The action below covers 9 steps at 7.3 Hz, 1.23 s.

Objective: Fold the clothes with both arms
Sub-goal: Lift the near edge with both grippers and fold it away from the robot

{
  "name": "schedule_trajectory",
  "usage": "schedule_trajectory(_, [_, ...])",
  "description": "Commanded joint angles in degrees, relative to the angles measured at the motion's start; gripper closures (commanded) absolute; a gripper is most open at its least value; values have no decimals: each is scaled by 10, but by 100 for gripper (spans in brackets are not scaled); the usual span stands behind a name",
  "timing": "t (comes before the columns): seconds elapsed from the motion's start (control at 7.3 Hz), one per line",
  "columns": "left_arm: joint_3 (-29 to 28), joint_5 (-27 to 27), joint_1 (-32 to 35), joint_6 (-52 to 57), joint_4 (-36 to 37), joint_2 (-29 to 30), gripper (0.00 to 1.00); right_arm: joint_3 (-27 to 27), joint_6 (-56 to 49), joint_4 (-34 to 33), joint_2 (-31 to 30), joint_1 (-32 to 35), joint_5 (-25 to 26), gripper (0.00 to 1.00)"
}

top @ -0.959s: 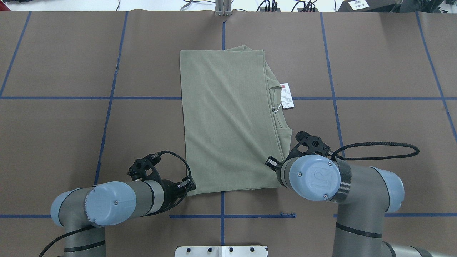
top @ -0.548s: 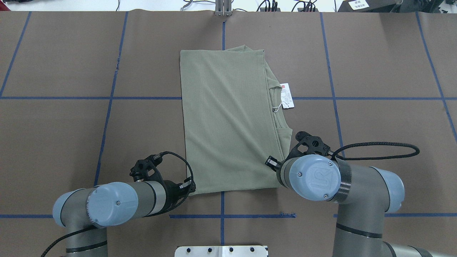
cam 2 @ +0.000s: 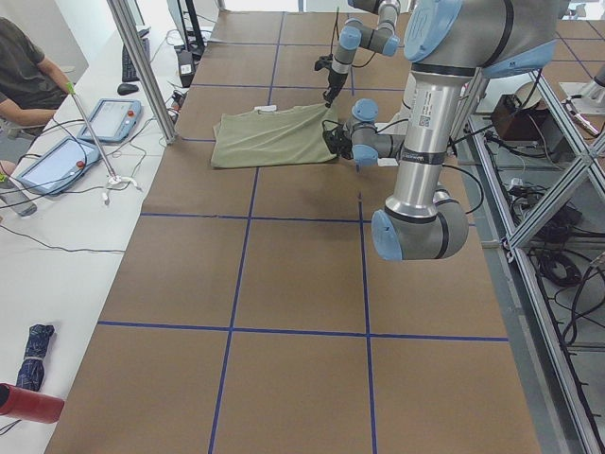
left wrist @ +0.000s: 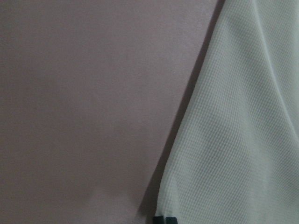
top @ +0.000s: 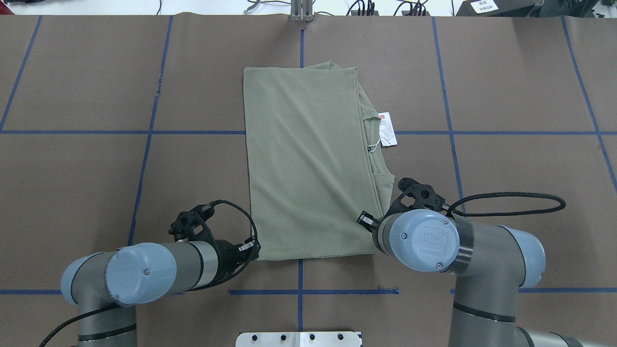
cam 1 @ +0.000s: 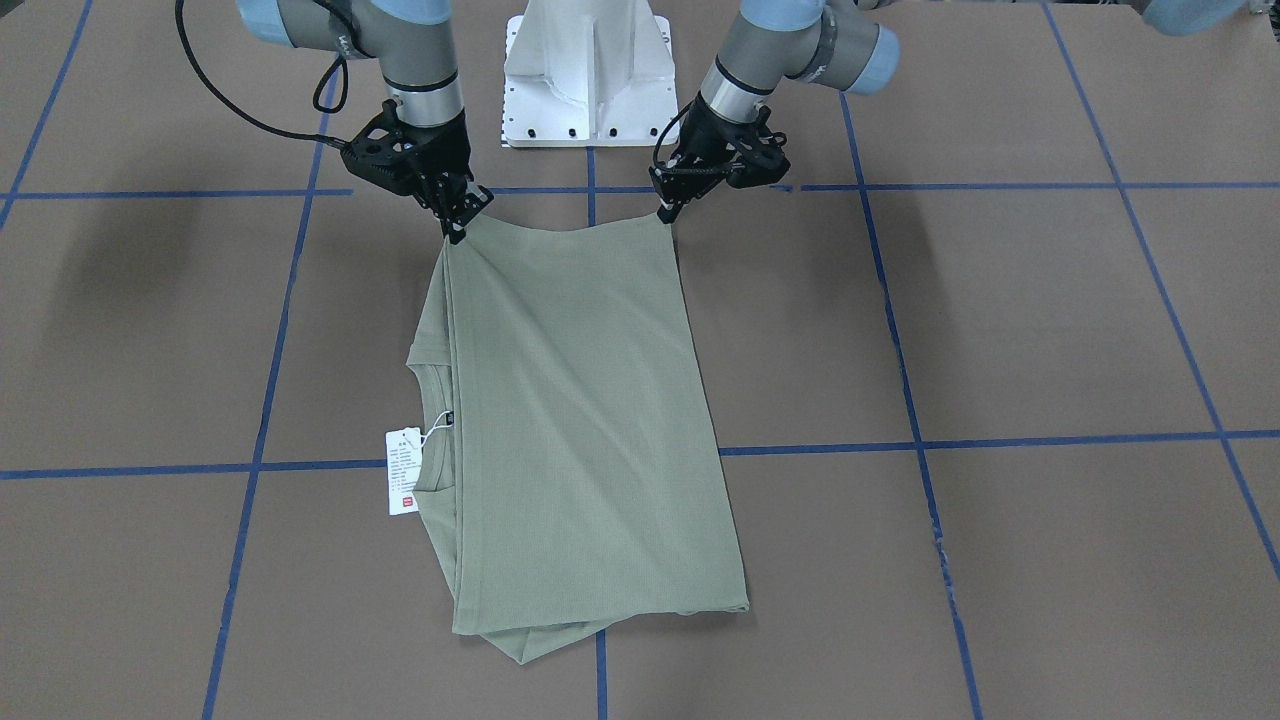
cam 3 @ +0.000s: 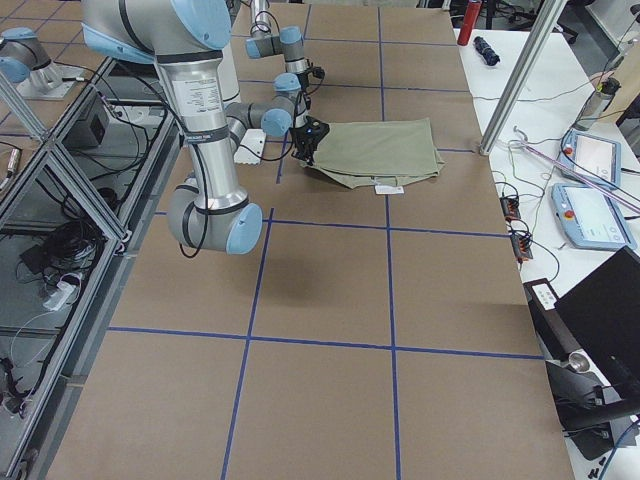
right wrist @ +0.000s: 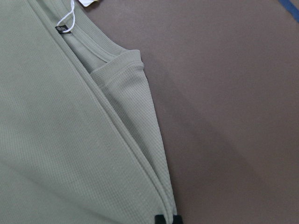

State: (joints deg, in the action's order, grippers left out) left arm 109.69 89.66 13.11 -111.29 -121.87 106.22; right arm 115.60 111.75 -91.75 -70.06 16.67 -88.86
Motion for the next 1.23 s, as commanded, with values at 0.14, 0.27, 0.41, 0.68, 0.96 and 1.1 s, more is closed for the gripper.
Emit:
schedule_trajectory(0.14, [118,1,-4,-2,0,-108,100,32,19,-2,-3,-39,3,100])
schedule_trajectory(0.27, [126,1,-9,-16,0,-108,100,70,35,-42,-4,-71,3,100])
schedule_trajectory(0.41, [135,0,-16,-30,0,-108,100,119,56,-93,-3,-101,3,100])
schedule_trajectory(0.68, [148,0,-19,-31,10,-108,100,149,65,-124,-2,-113,3,100])
schedule_trajectory(0.96, [178,3,-19,-29,13,-92,100,149,64,-124,2,-83,2,100])
schedule_trajectory(1.1, [174,3,1,-18,48,-50,100,147,59,-124,4,-48,-3,100])
